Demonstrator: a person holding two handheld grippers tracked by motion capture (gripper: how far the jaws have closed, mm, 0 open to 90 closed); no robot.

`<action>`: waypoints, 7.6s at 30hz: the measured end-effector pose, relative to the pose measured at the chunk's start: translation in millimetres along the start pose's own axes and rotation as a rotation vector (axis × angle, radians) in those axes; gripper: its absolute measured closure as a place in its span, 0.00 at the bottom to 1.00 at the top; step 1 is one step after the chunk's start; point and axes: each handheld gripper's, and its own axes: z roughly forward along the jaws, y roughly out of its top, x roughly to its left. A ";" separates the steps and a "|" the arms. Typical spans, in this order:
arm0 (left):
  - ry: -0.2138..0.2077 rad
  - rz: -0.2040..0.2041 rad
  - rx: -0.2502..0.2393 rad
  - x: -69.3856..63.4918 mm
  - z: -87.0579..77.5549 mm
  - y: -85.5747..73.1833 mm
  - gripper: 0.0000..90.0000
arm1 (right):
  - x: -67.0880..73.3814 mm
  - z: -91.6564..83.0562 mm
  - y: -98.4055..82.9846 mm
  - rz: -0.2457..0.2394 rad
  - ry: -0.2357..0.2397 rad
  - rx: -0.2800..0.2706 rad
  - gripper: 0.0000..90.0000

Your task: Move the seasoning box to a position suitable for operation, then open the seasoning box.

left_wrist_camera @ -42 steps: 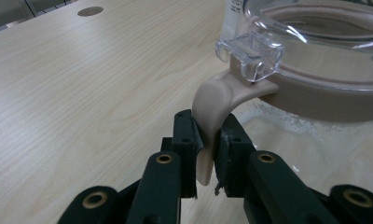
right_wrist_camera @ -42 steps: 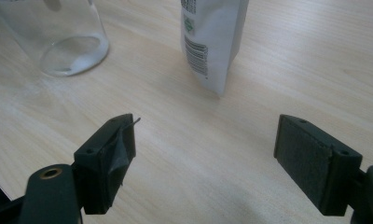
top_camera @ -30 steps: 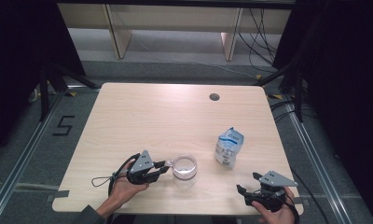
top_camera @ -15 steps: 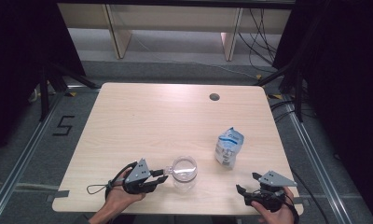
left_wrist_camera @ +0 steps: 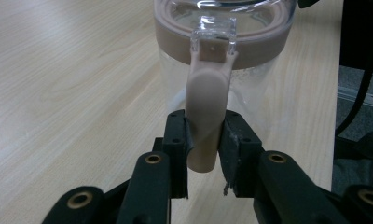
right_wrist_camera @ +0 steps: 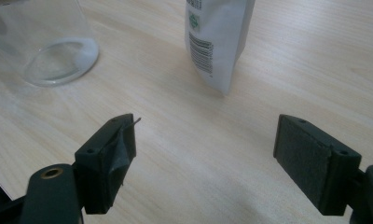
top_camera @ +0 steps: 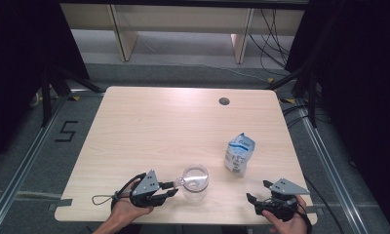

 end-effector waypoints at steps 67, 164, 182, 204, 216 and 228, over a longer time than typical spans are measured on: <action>0.039 -0.120 -0.073 -0.3 -6.5 19.3 0.50 | 0.7 0.1 0.7 -0.003 0.010 -0.003 0.25; -0.001 -0.106 -0.142 2.4 3.0 47.9 0.97 | 41.1 12.1 28.5 -0.157 0.213 -0.220 0.92; 0.001 -0.109 -0.138 3.7 2.8 45.9 0.96 | 54.6 29.7 50.0 -0.224 0.254 -0.268 0.99; -0.008 -0.130 -0.147 4.9 2.1 44.1 0.94 | 65.4 35.6 65.9 -0.230 0.281 -0.295 0.99; -0.015 -0.169 -0.162 12.3 -13.9 32.8 0.78 | 66.6 36.2 69.5 -0.238 0.284 -0.290 0.99; 0.024 -0.151 -0.071 7.6 -28.5 7.7 0.49 | 75.3 33.8 77.3 -0.240 0.292 -0.327 0.99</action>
